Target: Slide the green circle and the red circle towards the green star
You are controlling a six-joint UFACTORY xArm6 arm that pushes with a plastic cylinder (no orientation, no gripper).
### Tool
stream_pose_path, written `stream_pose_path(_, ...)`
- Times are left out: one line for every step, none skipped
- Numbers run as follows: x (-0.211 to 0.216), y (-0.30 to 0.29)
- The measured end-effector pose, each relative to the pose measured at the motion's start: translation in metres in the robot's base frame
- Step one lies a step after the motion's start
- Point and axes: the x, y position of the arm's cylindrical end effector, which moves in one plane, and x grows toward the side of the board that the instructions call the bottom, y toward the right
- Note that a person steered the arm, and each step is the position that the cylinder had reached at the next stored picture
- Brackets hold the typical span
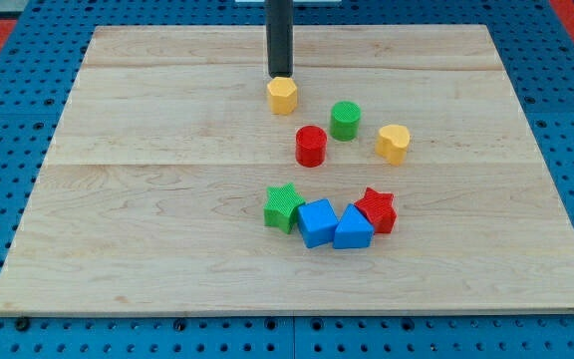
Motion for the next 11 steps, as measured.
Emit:
stream_pose_path(-0.005,0.073)
stream_pose_path(-0.003,0.111)
stream_pose_path(0.024,0.114)
stream_pose_path(0.043,0.114)
stream_pose_path(0.044,0.114)
stream_pose_path(0.044,0.113)
stream_pose_path(0.044,0.111)
stream_pose_path(0.044,0.110)
stream_pose_path(0.045,0.110)
stream_pose_path(0.062,0.106)
stream_pose_path(0.091,0.087)
